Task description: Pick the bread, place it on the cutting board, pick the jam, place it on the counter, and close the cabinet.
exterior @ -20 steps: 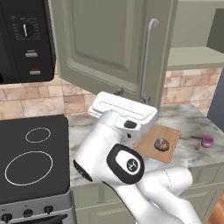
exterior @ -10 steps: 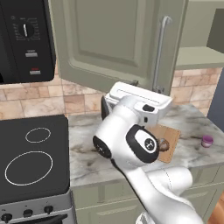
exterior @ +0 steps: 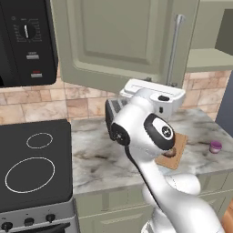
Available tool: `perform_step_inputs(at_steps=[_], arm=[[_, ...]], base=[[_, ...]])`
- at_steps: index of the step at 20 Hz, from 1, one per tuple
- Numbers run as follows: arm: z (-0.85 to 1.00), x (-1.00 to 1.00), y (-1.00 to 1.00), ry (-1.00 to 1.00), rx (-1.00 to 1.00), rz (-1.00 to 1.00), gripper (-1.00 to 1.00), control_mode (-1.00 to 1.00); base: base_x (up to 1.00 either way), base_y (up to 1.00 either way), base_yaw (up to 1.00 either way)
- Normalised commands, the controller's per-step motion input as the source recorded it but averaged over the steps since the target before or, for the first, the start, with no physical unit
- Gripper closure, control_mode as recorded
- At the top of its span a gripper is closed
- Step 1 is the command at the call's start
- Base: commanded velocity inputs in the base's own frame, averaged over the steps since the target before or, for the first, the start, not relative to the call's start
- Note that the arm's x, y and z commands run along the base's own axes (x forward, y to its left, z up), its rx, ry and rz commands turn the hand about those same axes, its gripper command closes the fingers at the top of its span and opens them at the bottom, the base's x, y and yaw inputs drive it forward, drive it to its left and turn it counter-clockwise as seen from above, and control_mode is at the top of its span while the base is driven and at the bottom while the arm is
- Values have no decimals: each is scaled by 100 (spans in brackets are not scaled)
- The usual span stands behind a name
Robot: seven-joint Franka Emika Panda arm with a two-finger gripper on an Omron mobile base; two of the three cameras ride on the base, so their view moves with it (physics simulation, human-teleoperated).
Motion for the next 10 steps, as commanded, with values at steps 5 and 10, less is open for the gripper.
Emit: perform_step_inputs(at_steps=[5,10], arm=[[0,40,-30,6,0,0,-100,-100],[0,39,-33,6,0,3,-100,-100]], base=[[0,0,0],[0,0,0]])
